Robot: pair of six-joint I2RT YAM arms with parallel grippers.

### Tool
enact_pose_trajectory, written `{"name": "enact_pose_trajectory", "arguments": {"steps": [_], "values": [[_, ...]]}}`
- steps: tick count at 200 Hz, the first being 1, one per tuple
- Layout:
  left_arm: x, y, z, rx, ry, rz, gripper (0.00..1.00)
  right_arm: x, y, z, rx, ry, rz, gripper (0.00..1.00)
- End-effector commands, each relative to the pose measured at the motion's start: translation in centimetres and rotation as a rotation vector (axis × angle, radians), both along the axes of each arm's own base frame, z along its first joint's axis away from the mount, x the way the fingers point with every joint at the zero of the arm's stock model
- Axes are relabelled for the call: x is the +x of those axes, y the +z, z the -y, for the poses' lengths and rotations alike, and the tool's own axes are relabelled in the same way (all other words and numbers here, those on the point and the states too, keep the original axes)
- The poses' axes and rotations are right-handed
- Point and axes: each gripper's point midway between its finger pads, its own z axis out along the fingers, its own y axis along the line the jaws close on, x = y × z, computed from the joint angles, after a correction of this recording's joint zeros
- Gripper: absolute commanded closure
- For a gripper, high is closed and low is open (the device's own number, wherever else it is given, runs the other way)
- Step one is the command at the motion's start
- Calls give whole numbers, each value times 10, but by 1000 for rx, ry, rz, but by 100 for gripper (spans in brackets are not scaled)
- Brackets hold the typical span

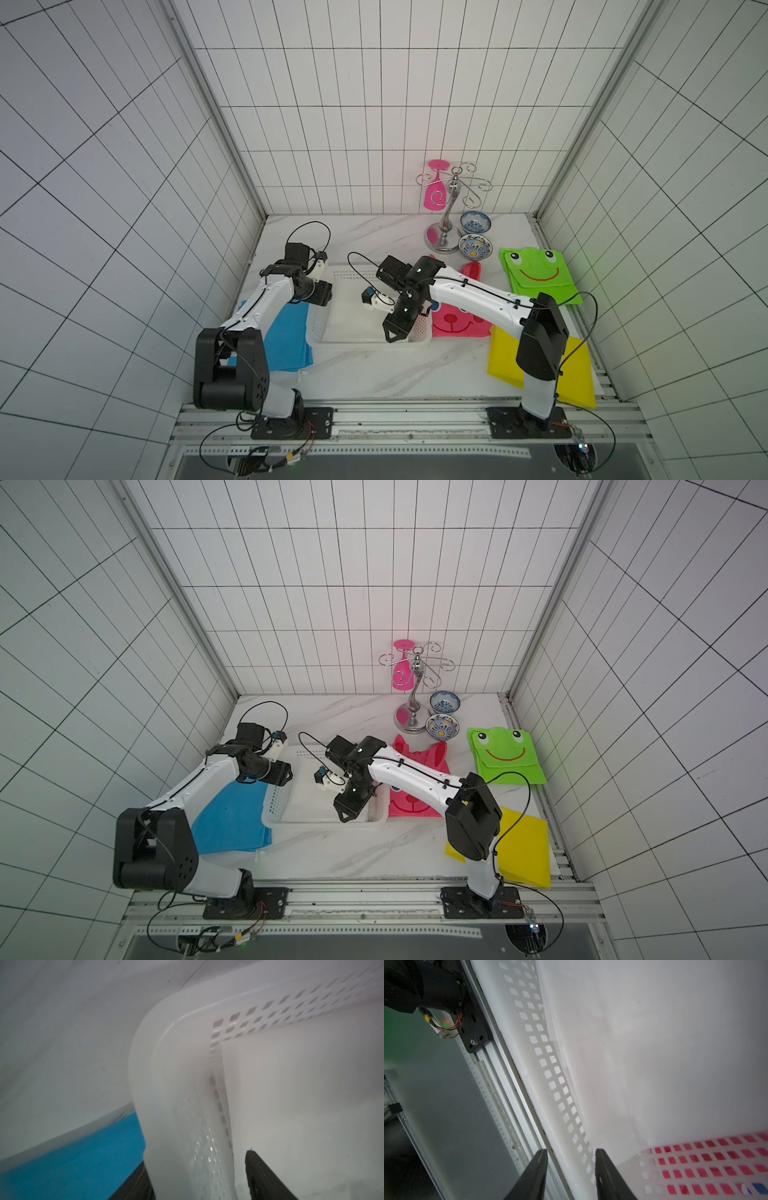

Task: Put the folded raincoat in the basket
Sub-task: Place the raincoat in the basket.

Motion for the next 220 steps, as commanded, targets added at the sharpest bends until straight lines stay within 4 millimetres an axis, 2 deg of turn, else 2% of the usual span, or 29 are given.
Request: {"name": "enact_pose_trajectory", "arguments": {"steps": [1,12,34,53,63,116,130,145,160,169,182,220], "values": [[10,4,3,-25,0,9,36,-8,-8,10,-78,66,-32,65],[10,2,4,-30,1,-1,38,-4,-12,9,-102,70,-25,72],[10,-1,4,-38,11,-11,40,3,-17,7,-136,73,-5,75],[9,-2,4,-39,14,-16,40,12,-26,5,-149,71,35,83],[9,-2,3,-41,16,-16,40,14,-30,3,-148,75,44,90],[8,-5,3,-65,26,-28,41,13,-33,-6,-67,61,-11,92],[8,-5,3,-67,28,-31,41,13,-23,-12,3,25,-100,92],[7,-5,5,-77,31,-38,42,8,2,-19,121,-1,-213,93],[6,-5,6,-87,29,-43,42,9,21,-22,189,13,-181,93],[7,-4,6,-89,31,-39,42,12,25,-21,200,9,-149,94],[6,-5,6,-89,31,-43,42,17,21,-18,168,5,-111,94],[2,-10,9,-108,26,-78,42,15,-24,3,-50,53,-55,95]]}}
